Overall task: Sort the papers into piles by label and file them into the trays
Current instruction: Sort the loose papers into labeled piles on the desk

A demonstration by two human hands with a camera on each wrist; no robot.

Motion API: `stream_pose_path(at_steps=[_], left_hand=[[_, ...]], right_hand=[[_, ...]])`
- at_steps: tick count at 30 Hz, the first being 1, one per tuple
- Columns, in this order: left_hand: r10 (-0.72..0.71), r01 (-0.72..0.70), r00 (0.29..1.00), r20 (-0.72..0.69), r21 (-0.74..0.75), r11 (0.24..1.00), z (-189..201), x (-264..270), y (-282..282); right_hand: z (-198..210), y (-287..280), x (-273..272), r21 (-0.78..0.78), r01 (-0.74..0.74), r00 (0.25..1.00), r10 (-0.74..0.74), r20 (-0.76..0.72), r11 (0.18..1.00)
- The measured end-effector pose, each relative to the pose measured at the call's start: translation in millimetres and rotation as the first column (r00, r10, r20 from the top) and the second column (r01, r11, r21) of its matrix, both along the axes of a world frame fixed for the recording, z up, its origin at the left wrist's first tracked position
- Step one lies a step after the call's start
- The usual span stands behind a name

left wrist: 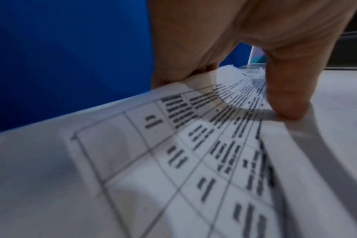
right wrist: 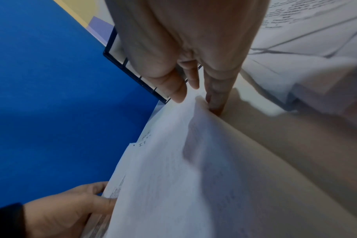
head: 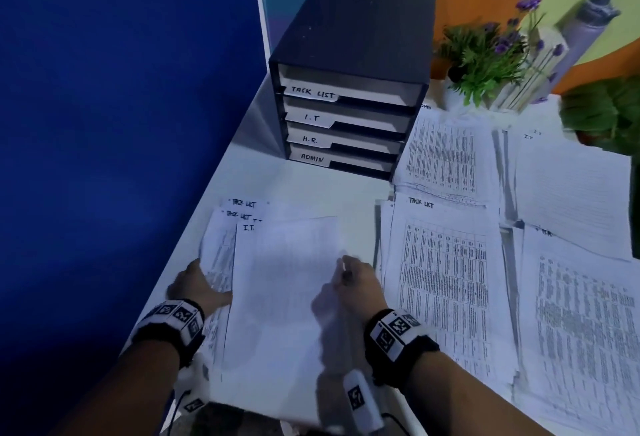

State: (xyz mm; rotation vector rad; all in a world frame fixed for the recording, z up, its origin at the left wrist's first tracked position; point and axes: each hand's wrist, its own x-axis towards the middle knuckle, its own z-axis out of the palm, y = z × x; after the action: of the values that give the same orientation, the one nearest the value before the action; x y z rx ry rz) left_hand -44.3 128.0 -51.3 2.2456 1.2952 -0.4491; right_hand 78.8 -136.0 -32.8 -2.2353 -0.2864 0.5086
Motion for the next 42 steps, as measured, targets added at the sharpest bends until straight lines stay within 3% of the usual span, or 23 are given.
stream_pose_path(at_steps=[2,5,10,17,21,24,27,30,32,34,38,42], left_hand=[[-0.028,0.032,0.997,0.073,-0.049,0.998,-1.0,0.0,-6.6],[-0.026,0.025,0.982,0.185,0.004,1.000,-1.5,-0.5,-23.1],[-0.065,0.061,0.991,0.119,0.030,0.998,-4.2,-0.2,-52.3],[-0.009,0.059,0.967,0.254,-0.191,0.980,9.8,6.0,-55.3],[0.157,-0.006,0.877,0.454,-0.317,0.949,17.8,14.6,-56.3],[0.257,0.006,0.866,0.429,-0.523,0.853,18.9,19.2,-48.0],[0.457,0.039,0.777,0.433,-0.758,0.651,39.4,24.0,-54.7],[0.532,0.160,0.714,0.455,-0.846,0.508,62.2,35.9,-68.9],[0.541,0.212,0.690,0.481,-0.849,0.484,71.7,44.9,-75.5],[0.500,0.199,0.707,0.500,-0.819,0.537,79.5,54.4,-82.1],[0.352,0.153,0.713,0.606,-0.625,0.766,84.3,77.7,-103.0],[0.369,0.059,0.650,0.664,-0.529,0.847,103.0,102.5,-135.3]], right_hand=[[-15.8,1.3,-0.3,0.009,0.042,0.998,-0.042,-0.044,0.999],[-30.8,0.1,-3.1,-0.004,0.121,0.990,-0.121,-0.071,0.993],[-2.2,0.2,-15.7,-0.044,0.131,0.977,-0.136,-0.161,0.990],[-1.5,-6.2,-23.2,0.019,0.290,0.913,-0.270,-0.307,0.957],[1.7,-10.5,-24.3,0.117,0.334,0.905,-0.283,-0.319,0.935],[19.3,-12.6,-20.4,0.325,0.365,0.910,-0.261,-0.322,0.872],[44.5,-23.4,-6.1,0.464,0.354,0.918,-0.209,-0.336,0.812],[61.5,-41.3,14.4,0.546,0.363,0.921,-0.200,-0.335,0.755],[68.3,-53.8,24.6,0.585,0.389,0.913,-0.210,-0.350,0.712],[71.0,-67.8,33.2,0.591,0.403,0.910,-0.240,-0.337,0.699],[67.4,-95.6,50.1,0.525,0.469,0.883,-0.383,-0.272,0.710],[60.7,-119.2,61.9,0.415,0.530,0.847,-0.484,-0.219,0.740]])
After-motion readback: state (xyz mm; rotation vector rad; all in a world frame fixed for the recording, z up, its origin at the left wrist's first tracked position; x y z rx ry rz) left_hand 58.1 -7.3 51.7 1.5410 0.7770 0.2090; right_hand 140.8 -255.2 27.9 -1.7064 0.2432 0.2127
